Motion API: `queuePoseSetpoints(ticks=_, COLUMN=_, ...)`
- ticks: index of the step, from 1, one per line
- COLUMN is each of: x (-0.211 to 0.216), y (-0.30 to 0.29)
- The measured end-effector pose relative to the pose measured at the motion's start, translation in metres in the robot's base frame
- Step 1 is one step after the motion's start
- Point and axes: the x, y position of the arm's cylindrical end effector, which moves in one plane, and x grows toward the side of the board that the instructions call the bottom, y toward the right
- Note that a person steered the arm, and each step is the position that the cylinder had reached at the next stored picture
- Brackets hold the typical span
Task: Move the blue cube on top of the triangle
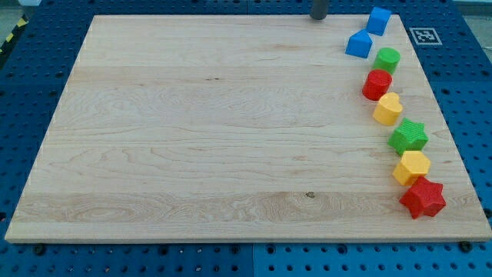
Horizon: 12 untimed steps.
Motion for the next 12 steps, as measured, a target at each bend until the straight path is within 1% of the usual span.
queuePoseSetpoints(ticks=6, x=0.002, y=0.184)
queuePoseSetpoints(ticks=8, x=0.027, y=0.168)
queuePoseSetpoints(ticks=10, x=0.027, y=0.158)
queuePoseSetpoints(ticks=12, x=0.040, y=0.157)
